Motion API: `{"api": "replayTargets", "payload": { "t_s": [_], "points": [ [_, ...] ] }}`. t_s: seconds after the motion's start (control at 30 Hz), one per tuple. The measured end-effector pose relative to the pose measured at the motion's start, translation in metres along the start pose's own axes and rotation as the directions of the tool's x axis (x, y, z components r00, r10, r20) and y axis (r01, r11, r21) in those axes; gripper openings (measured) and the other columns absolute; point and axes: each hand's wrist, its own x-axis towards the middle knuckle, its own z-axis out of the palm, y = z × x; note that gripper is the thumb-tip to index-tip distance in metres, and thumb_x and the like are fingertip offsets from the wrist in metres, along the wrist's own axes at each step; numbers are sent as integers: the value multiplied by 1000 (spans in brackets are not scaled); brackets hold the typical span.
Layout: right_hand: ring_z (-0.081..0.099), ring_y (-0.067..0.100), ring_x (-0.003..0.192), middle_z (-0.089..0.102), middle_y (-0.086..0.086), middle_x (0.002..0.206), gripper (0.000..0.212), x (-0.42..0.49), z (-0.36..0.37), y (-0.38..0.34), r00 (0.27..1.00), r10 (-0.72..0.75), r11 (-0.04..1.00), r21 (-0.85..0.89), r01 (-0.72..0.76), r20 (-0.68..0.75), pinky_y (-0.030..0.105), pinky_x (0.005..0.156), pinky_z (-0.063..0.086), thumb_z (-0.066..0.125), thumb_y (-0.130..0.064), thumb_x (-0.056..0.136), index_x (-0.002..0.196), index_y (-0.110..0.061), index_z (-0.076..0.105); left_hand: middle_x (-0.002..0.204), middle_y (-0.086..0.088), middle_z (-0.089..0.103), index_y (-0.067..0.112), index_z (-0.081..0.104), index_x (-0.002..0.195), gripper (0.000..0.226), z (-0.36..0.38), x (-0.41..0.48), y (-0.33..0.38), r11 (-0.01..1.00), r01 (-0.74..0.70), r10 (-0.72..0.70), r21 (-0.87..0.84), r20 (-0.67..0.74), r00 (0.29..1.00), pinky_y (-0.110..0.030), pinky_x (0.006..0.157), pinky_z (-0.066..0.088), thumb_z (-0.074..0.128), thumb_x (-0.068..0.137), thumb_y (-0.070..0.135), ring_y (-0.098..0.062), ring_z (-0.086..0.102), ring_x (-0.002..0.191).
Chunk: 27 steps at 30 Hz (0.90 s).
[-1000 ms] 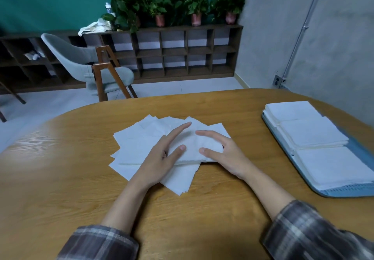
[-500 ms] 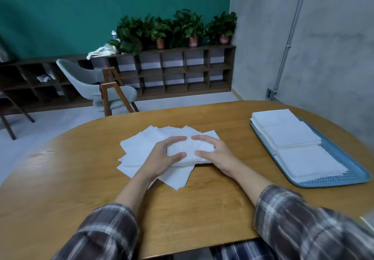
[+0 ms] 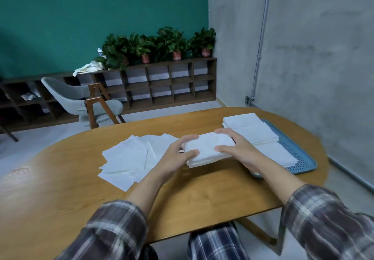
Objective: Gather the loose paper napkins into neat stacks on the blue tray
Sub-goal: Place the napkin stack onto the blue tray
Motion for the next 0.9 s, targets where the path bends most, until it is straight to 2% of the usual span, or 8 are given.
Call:
{"api": "replayTargets", "payload": {
  "t_s": [0.07,0.17,0.27,0.33,0.47,0.57,0.73,0.9],
  "points": [
    [46,13,134,51,-13,146,49,-8,-25,4,999,5,1000,-10,-6,-45,34,110,43,81,-25,89,129,-45,61,128,16,61,41,69,124,35,25,7,8,1000,7,-7,-20,5,1000,-30,98,55,75,95,23,-14,58,116],
    [47,12,132,53,-13,143,51,-20,-62,11,993,32,999,-39,-37,-115,23,93,43,79,-18,89,131,-40,60,127,12,63,40,71,117,33,63,22,16,998,16,-15,-55,17,1000,-43,99,59,80,90,24,-16,60,116],
    [50,14,129,55,-8,138,56,-30,-96,25,977,100,993,-41,-110,-188,26,90,41,81,-18,87,132,-40,57,126,7,67,37,72,109,31,101,38,20,998,14,-12,-66,22,1000,-51,96,60,85,84,26,-16,61,115],
    [54,17,121,58,-5,130,59,-36,-113,35,960,147,985,-49,-163,-236,23,83,43,82,-19,86,134,-37,54,124,7,68,35,72,109,31,123,46,21,999,13,-11,-51,33,999,-51,96,60,87,82,26,-13,61,111],
    [55,16,111,58,-2,130,61,-43,-134,53,944,179,973,-92,-211,-279,21,77,42,84,-18,84,136,-31,54,122,-7,68,32,73,111,33,152,57,19,999,49,-48,-20,66,997,-49,94,61,87,82,27,-27,66,111],
    [51,16,121,55,-4,136,62,-41,-142,64,941,202,961,-130,-244,-271,29,89,40,85,-20,84,138,-31,56,118,-9,69,34,74,108,32,162,60,14,998,65,-65,0,63,996,-47,85,65,88,80,29,-26,69,104],
    [52,19,131,57,-5,140,65,-37,-146,73,942,191,950,-191,-248,-276,33,101,40,86,-26,83,141,-33,58,118,5,68,45,73,106,42,168,67,4,997,68,-69,34,46,997,-49,93,62,85,67,54,-24,68,109],
    [54,19,128,60,-8,142,65,-38,-147,76,935,161,932,-263,-249,-317,33,97,41,85,-30,84,144,-34,59,116,13,68,40,74,114,36,171,68,1,997,12,-16,76,53,998,-35,93,58,88,81,41,-14,63,89]
  ]
}}
